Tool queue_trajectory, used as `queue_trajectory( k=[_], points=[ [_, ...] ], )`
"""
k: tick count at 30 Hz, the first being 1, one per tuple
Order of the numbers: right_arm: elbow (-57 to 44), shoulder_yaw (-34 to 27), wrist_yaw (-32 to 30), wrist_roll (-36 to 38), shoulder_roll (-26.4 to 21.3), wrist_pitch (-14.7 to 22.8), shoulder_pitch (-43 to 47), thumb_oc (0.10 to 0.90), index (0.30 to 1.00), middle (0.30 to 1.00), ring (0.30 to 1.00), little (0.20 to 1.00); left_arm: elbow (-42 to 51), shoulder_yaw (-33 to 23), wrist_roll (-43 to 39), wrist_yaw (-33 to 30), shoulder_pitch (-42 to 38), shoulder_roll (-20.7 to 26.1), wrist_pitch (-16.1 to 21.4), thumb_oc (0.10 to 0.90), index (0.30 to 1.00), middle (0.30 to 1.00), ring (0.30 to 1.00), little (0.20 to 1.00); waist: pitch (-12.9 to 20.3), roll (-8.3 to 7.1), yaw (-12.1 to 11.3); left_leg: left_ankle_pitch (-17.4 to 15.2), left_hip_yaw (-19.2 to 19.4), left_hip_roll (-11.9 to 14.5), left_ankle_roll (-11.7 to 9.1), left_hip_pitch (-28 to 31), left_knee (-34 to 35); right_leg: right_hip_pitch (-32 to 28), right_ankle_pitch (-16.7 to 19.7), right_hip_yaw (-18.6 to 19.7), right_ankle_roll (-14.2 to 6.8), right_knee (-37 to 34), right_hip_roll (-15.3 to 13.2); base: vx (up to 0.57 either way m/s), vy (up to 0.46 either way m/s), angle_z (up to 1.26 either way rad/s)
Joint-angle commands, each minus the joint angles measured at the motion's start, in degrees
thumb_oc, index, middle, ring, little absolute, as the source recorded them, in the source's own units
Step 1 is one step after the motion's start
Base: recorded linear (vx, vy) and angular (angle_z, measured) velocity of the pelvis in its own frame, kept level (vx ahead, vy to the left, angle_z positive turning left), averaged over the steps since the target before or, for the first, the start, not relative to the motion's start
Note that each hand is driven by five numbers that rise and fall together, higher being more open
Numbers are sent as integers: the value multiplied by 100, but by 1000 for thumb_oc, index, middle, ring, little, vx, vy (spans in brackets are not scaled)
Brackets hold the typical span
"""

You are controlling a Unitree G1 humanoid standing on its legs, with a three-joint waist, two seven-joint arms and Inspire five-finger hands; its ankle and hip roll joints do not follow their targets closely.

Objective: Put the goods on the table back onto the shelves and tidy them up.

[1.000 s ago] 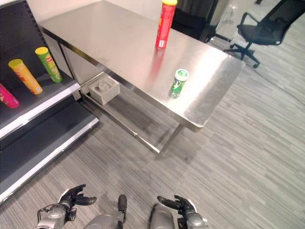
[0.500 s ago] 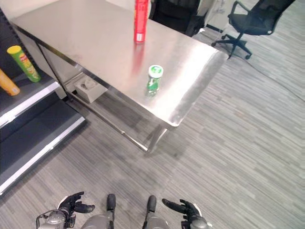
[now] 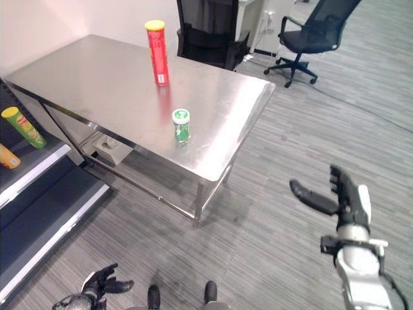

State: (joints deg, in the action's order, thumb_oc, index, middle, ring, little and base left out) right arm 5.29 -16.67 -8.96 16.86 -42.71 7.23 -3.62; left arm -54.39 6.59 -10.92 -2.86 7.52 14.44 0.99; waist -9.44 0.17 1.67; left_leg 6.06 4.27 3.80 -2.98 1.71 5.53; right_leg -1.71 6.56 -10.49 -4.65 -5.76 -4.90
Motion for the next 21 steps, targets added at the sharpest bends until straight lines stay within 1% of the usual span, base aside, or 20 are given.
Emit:
queue_trajectory(
  k=[1,2,3,4,5,10,11,12,15,16,17,21],
  points=[
    [48,38,-134,228,-346,443,945,800,900,900,900,900,-247,135,219,98,-366,247,194,800,900,900,900,900,-27,-136,-246,-805,-149,17,-119,359,-53,-330,-441,14,-507,76,-393,12,-1,5],
    [53,44,-134,229,-348,445,953,800,900,900,900,900,-247,131,220,98,-365,245,194,800,900,900,900,900,-28,-136,-241,-805,-151,17,-119,359,-53,-331,-442,12,-507,76,-393,7,-7,10],
    [207,337,-117,256,-494,408,1309,800,900,900,900,900,-255,192,212,113,-311,268,193,800,900,900,900,900,-20,-140,-341,-795,-169,17,-129,353,-53,-343,-443,-9,-507,76,-403,-2,-6,13],
    [257,473,-118,256,-530,409,1447,800,900,900,900,900,-240,208,211,113,-290,273,192,800,900,900,900,900,-28,-137,-355,-790,-173,14,-132,347,-53,-347,-443,-27,-507,76,-404,-2,-15,12],
    [557,907,-94,284,-691,356,1927,800,900,900,900,900,-193,298,180,133,-245,275,198,800,900,900,900,900,-46,-142,-448,-767,-203,14,-141,328,-53,-351,-436,-70,-509,76,-417,-7,-17,4],
    [1313,1901,-113,576,-766,322,3107,800,900,900,900,900,4,515,-3,119,-171,333,238,800,900,900,900,900,-163,-156,-634,-685,-278,-11,-161,199,-53,-252,-385,-122,-518,76,-428,-16,-16,10],
    [1319,1911,-114,578,-767,325,3118,800,900,900,900,900,4,510,-2,119,-171,330,237,800,900,900,900,900,-164,-155,-627,-685,-280,-11,-161,198,-53,-252,-385,-124,-518,76,-428,-48,-19,12],
    [1577,2229,-148,649,-763,296,3532,800,900,900,900,900,118,604,-99,100,-149,365,259,800,900,900,900,900,-230,-146,-716,-641,-324,-19,-169,93,-53,-170,-358,-147,-530,76,-439,-42,-17,13],
    [1908,2651,-223,605,-828,264,4123,800,900,900,900,900,281,676,-243,63,-114,419,287,800,900,900,900,900,-315,-130,-812,-559,-393,-36,-169,-75,-53,-39,-320,-168,-530,76,-438,-39,-17,7],
    [2141,2888,-281,523,-912,232,4445,800,900,900,900,900,387,685,-318,35,-92,464,316,800,900,900,900,900,-354,-110,-864,-507,-446,-56,-172,-186,-53,28,-315,-183,-527,76,-438,-28,-10,24],
    [2158,2912,-281,527,-912,237,4473,800,900,900,900,900,389,677,-318,35,-92,456,315,800,900,900,900,900,-351,-106,-851,-505,-450,-57,-172,-195,-53,34,-314,-186,-527,76,-439,-29,-3,27],
    [2563,3266,-361,456,-990,200,5030,800,900,900,900,900,474,710,-426,-31,-107,530,344,800,900,900,900,900,-447,-58,-955,-401,-590,-99,-183,-438,-53,187,-304,-256,-524,76,-435,-11,-7,11]
  ],
)
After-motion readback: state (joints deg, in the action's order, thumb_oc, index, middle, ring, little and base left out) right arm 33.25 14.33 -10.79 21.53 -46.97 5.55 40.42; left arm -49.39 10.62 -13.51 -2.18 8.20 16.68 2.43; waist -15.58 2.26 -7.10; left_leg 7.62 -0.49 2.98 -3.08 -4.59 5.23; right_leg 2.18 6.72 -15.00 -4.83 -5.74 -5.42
